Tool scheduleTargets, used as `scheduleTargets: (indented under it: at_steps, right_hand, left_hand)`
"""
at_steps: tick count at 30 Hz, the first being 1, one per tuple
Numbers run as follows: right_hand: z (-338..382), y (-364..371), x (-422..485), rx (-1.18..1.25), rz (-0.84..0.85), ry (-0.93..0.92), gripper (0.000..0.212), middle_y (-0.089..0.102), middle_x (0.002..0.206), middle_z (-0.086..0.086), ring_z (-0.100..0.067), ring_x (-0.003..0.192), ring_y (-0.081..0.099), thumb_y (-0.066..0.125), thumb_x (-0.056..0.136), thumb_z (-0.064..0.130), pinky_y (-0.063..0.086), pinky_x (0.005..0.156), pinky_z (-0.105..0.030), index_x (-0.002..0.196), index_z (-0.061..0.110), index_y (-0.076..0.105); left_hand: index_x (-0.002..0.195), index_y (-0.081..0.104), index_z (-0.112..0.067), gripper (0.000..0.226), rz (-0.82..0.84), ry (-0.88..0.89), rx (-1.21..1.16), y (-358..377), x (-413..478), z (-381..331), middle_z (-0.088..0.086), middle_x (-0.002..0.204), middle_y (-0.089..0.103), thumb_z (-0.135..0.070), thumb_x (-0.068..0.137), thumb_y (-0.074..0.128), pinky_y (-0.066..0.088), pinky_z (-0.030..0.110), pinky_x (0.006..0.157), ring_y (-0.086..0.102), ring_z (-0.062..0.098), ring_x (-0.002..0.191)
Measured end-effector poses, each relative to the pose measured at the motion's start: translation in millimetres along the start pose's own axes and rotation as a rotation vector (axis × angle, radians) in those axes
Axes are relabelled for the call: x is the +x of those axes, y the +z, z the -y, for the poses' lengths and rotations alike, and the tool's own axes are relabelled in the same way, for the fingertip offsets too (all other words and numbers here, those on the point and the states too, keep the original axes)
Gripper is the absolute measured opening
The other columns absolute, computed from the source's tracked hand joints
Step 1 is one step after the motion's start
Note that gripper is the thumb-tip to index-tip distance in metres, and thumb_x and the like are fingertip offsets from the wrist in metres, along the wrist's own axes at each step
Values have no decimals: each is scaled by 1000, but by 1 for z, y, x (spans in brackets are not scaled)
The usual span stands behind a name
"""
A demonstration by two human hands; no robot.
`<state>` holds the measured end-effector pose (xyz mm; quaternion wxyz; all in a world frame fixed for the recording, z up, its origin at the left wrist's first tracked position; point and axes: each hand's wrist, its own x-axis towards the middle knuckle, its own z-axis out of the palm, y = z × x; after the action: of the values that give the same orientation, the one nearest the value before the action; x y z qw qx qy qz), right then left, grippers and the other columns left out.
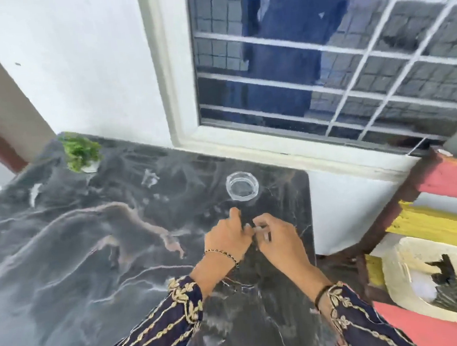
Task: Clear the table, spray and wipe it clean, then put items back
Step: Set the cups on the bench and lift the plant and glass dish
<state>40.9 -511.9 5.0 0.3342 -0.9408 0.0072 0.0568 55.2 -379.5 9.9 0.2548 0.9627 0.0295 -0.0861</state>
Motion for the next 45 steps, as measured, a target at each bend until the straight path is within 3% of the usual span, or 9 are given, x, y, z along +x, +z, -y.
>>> scheduleTargets:
  at_steps: [13,17,21,25,27,31,35,42,45]
  right_hand:
    - [147,113,120,33,74,-82,21,70,111,13,-4,96,67,60,99,29,55,85,-31,118,25,66]
    - [165,129,135,34,99,-104,20,67,112,16,0,96,65,59,100,30,54,83,-27,118,27,65]
    - [165,133,145,20,102,-84,19,68,110,18,2,97,64,58,100,33,56,85,-29,117,31,64]
    - [148,126,149,-3,72,-27,13,68,104,18,1,94,65,59,99,34,58,80,-34,111,33,64]
    - [132,119,148,-9,48,36,8,68,102,19,0,94,65,59,99,32,59,81,-38,105,36,61]
    - [102,103,143,8,13,167,8,68,103,16,-2,94,66,59,98,31,58,85,-40,102,38,61]
    - [77,88,133,13,-72,267,10,68,94,19,-5,92,68,59,98,31,57,86,-41,96,39,64]
    - [38,75,121,112,-352,526,27,70,73,6,-21,67,70,55,96,50,62,62,-45,88,25,61]
    - [34,71,131,204,-341,655,34,71,75,-10,-27,57,69,57,97,47,55,49,-35,100,13,54]
  left_hand:
    - [120,49,-20,30,-297,-148,41,-148,115,220,-1,107,70,-32,93,45,53,37,75,65,24,100]
    - [110,63,-16,24,-482,-125,142,-177,150,262,0,106,65,-20,88,55,52,38,71,56,22,107]
    - [95,70,-16,26,-635,-116,295,-196,177,289,4,92,66,-12,69,71,46,39,70,61,29,90]
    - [125,56,-19,55,-507,-331,279,-207,194,306,15,128,52,-24,73,72,42,53,90,49,38,117]
    - [133,49,-20,55,-431,-342,181,-205,202,311,16,138,41,-21,81,66,46,55,90,44,41,121]
    - [124,57,-13,38,-513,-223,82,-200,208,323,18,128,42,-7,86,59,52,52,72,50,40,107]
    - [114,62,-3,28,-544,-108,43,-200,218,329,23,115,52,-2,86,61,50,52,74,57,44,95]
    - [109,66,-1,24,-563,-6,-85,-185,205,303,21,104,61,-4,85,66,47,42,77,59,39,89]
    - [108,67,-2,24,-533,60,-157,-175,194,277,16,103,63,-7,85,68,52,40,77,62,34,83]
